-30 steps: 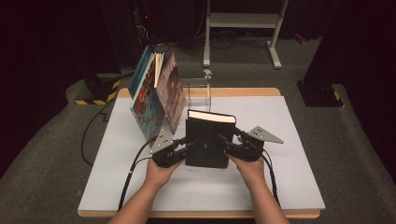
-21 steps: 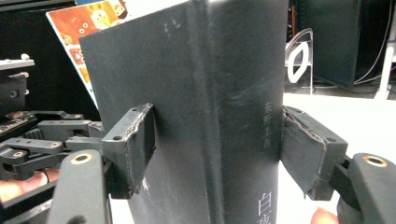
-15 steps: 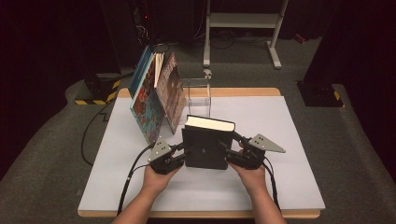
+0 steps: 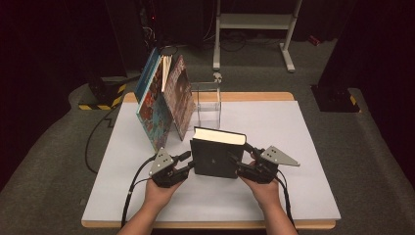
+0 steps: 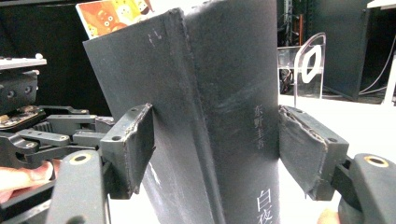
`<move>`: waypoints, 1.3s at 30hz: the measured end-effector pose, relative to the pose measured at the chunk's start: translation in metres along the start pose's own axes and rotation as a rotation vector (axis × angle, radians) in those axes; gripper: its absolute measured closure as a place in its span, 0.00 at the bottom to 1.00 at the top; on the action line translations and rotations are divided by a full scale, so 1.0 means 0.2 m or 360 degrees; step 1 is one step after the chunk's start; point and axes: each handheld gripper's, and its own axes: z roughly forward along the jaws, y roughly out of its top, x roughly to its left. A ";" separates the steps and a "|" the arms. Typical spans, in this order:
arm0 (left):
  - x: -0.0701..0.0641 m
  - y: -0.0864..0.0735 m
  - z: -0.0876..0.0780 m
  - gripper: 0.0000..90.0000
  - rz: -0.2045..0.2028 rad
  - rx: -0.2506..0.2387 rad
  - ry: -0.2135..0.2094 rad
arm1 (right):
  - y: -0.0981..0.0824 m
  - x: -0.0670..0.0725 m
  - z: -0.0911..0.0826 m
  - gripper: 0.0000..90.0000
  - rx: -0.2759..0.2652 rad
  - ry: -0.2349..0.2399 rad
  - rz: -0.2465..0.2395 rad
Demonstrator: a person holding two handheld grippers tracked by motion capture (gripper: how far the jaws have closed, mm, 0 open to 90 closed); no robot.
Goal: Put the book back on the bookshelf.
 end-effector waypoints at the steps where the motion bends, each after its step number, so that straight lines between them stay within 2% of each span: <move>1: 0.00 0.00 0.00 0.65 0.0000 0.0000 0.0000 | 0.00 0.00 0.00 0.32 0.0000 0.0000 0.0000; 4: 0.01 -0.02 -0.03 0.62 0.0038 0.0018 0.0027 | 0.00 0.02 -0.01 0.30 0.0014 0.0001 -0.0008; 7: 0.04 -0.03 -0.06 0.59 0.0006 0.0045 0.0056 | 0.00 0.03 -0.01 0.29 0.0029 0.0015 -0.0027; 9: 0.08 -0.05 -0.11 0.57 0.0011 0.0042 0.0088 | 0.00 0.03 -0.01 0.27 0.0039 0.0047 -0.0039; 10: 0.09 -0.05 -0.12 0.56 0.0014 0.0046 0.0099 | 0.01 0.02 0.01 0.24 0.0071 0.0083 -0.0033; 14: 0.17 -0.05 -0.16 0.55 0.0032 0.0043 0.0193 | 0.03 0.01 0.06 0.23 0.0111 0.0099 -0.0059; 17: 0.24 -0.05 -0.19 0.53 0.0088 0.0073 0.0273 | 0.05 0.01 0.07 0.22 0.0106 0.0113 -0.0081; 20: 0.32 -0.05 -0.21 0.52 0.0150 0.0089 0.0392 | 0.09 0.00 0.08 0.23 0.0082 0.0161 -0.0110; 22: 0.37 -0.04 -0.22 0.52 0.0109 0.0082 0.0442 | 0.11 0.00 0.09 0.24 0.0102 0.0168 -0.0135; 25: 0.42 -0.04 -0.24 0.51 0.0121 0.0083 0.0505 | 0.11 0.00 0.08 0.28 0.0104 0.0171 -0.0160; 27: 0.44 -0.04 -0.25 0.51 0.0123 0.0082 0.0522 | 0.10 -0.01 0.07 0.32 0.0097 0.0187 -0.0183; 29: 0.47 -0.04 -0.26 0.51 0.0021 0.0045 0.0501 | 0.09 -0.02 0.06 0.39 0.0079 0.0227 -0.0201; 30: 0.47 -0.04 -0.26 0.51 -0.0004 0.0043 0.0508 | 0.09 -0.02 0.05 0.42 0.0071 0.0241 -0.0215; 32: 0.48 -0.05 -0.26 0.51 0.0014 0.0052 0.0518 | 0.08 -0.02 0.04 0.45 0.0067 0.0254 -0.0223; 35: 0.47 -0.05 -0.26 0.51 0.0014 0.0045 0.0520 | 0.07 0.00 0.02 0.58 0.0061 0.0282 -0.0285; 37: 0.48 -0.06 -0.25 0.51 0.0027 0.0061 0.0529 | 0.06 0.01 0.02 0.59 0.0045 0.0273 -0.0289; 39: 0.48 -0.06 -0.25 0.51 0.0032 0.0080 0.0533 | 0.05 0.02 0.01 0.59 0.0035 0.0285 -0.0331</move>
